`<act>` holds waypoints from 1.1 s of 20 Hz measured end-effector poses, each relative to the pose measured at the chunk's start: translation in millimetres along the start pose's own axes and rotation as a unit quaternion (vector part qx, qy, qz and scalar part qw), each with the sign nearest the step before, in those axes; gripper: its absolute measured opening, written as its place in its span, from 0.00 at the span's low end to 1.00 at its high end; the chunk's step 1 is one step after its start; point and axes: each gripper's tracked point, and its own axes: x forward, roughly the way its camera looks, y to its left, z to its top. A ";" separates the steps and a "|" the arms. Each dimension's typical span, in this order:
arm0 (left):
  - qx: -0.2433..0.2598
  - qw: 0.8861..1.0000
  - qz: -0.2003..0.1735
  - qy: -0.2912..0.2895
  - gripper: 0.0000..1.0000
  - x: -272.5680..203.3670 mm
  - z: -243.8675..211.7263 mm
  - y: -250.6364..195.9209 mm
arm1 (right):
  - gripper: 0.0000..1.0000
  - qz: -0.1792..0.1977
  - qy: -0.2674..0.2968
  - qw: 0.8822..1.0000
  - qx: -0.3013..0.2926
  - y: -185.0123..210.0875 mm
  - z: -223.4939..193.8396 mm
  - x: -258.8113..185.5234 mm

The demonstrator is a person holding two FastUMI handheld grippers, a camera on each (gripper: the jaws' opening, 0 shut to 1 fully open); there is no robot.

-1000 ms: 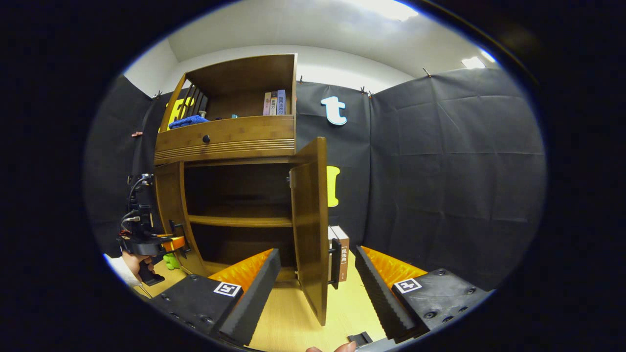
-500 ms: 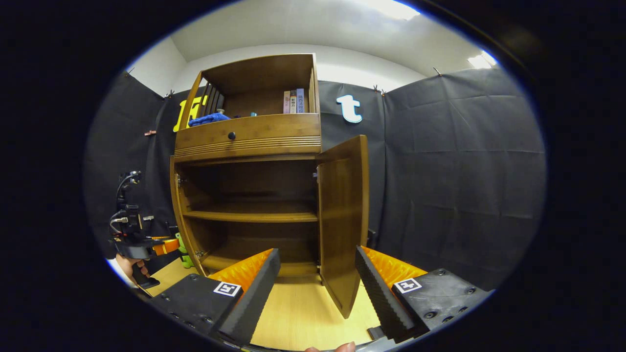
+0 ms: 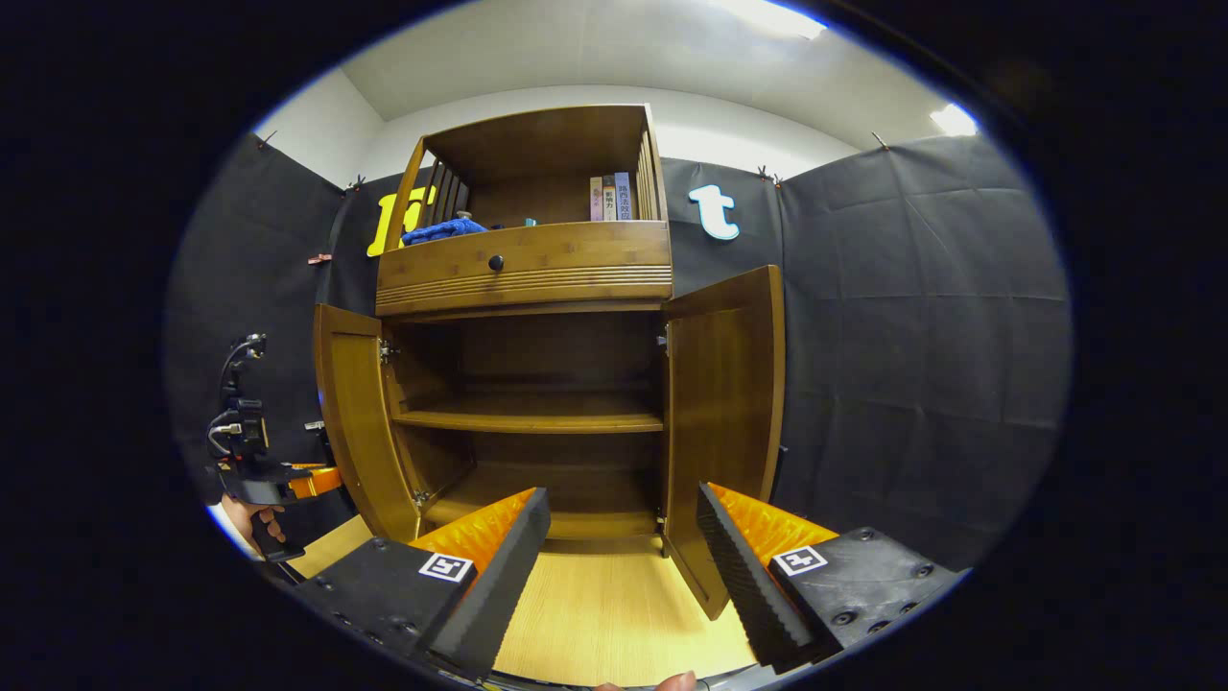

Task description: Open the right door of the double-door shoe cabinet with the right hand, and open the left door with the left hand.

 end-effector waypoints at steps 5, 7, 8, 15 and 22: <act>-0.005 1.000 0.016 -0.003 0.12 -8.3 1.4 28.3 | 0.97 -0.001 0.001 1.000 0.006 7.1 -0.6 -1.6; -0.008 1.000 0.030 -0.003 0.12 -11.5 0.4 43.1 | 0.97 0.001 0.005 1.000 0.008 10.5 -2.6 0.6; -0.010 0.999 0.035 -0.004 0.12 -13.7 0.7 49.8 | 0.97 0.002 0.006 1.000 0.008 11.3 -2.8 0.1; -0.018 0.999 0.035 -0.009 0.08 -23.3 -2.2 72.7 | 0.97 0.006 0.012 1.000 -0.005 19.6 -1.8 4.9; -0.018 0.997 0.057 -0.039 0.30 -44.7 10.6 73.0 | 0.97 0.008 0.016 1.000 -0.007 34.0 -2.6 19.0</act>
